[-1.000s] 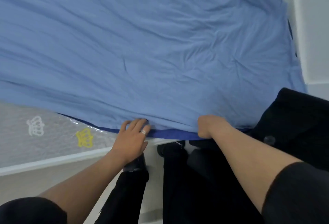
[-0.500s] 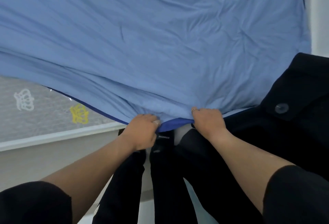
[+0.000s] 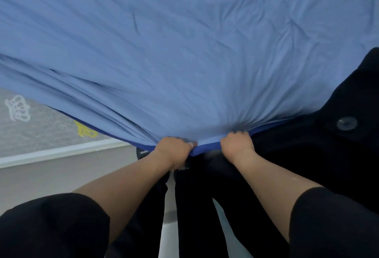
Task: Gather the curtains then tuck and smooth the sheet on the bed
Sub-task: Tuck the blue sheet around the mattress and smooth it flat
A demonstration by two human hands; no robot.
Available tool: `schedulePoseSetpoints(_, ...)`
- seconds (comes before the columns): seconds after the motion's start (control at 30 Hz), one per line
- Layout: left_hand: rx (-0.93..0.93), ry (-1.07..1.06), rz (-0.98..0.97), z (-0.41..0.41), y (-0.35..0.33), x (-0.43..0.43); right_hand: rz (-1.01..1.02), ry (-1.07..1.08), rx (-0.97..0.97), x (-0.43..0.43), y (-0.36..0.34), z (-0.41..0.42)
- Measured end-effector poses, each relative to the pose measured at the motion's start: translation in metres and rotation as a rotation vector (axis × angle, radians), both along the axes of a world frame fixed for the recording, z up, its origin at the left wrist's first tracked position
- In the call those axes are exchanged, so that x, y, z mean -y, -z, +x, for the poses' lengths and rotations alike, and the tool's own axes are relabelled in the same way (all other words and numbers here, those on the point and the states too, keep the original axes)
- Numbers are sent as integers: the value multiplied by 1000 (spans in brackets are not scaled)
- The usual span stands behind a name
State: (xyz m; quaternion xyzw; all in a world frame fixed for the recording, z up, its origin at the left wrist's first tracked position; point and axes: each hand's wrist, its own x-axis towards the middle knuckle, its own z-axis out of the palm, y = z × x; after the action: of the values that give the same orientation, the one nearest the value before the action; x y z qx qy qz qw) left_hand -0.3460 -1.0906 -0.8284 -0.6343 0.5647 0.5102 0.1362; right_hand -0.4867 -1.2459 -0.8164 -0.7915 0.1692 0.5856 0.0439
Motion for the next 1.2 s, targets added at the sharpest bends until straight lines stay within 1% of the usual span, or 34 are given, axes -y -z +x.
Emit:
schedulePoseSetpoints(0.07, 17, -59, 60, -3, 10, 3, -32, 11, -91, -4, 15, 9)
schedulePoseSetpoints(0.1, 32, -75, 82, -4, 17, 4, -30, 50, -137, -5, 23, 14)
schedulePoseSetpoints(0.17, 68, -95, 105, -9, 29, 4, 5, 106, -223, -6, 37, 20)
schedulePoseSetpoints(0.23, 100, -136, 157, -16, 41, -5, 61, 72, -293, -10, 54, 22)
schedulePoseSetpoints(0.3, 175, -157, 158, -21, 48, -20, 81, 54, -327, -13, 65, 16)
schedulePoseSetpoints(0.37, 224, -173, 144, -23, 53, -37, 89, 61, -303, -16, 73, 9)
schedulePoseSetpoints(0.4, 203, -178, 161, -23, 54, -45, 83, 63, -286, -15, 74, 8)
schedulePoseSetpoints(0.47, 101, -148, 182, -21, 47, -62, 50, 41, -260, -16, 68, 10)
schedulePoseSetpoints(0.53, 12, -171, 118, -14, 31, -79, 24, 25, -251, -21, 53, 16)
schedulePoseSetpoints(0.57, -5, -220, 78, -8, 22, -87, 33, 46, -235, -24, 46, 23)
schedulePoseSetpoints(0.63, 14, -321, 21, 9, 3, -101, 111, 163, -155, -32, 28, 46)
schedulePoseSetpoints(0.7, 46, -399, 13, 33, -18, -113, 266, 245, -63, -45, 8, 81)
schedulePoseSetpoints(0.77, 76, -511, 25, 60, -37, -124, 394, 257, 35, -58, -15, 117)
schedulePoseSetpoints(0.83, 158, -603, -9, 88, -49, -134, 413, 251, 176, -70, -34, 148)
schedulePoseSetpoints(0.9, 251, -644, -71, 116, -60, -149, 386, 260, 302, -88, -53, 175)
schedulePoseSetpoints(0.97, 342, -626, -115, 143, -65, -165, 380, 281, 374, -109, -65, 198)
schedulePoseSetpoints(1.07, 456, -559, -178, 175, -58, -183, 416, 345, 385, -144, -68, 216)
schedulePoseSetpoints(1.13, 514, -487, -266, 193, -47, -193, 415, 429, 405, -172, -61, 218)
schedulePoseSetpoints(1.2, 566, -399, -401, 207, -34, -199, 347, 462, 533, -197, -49, 218)
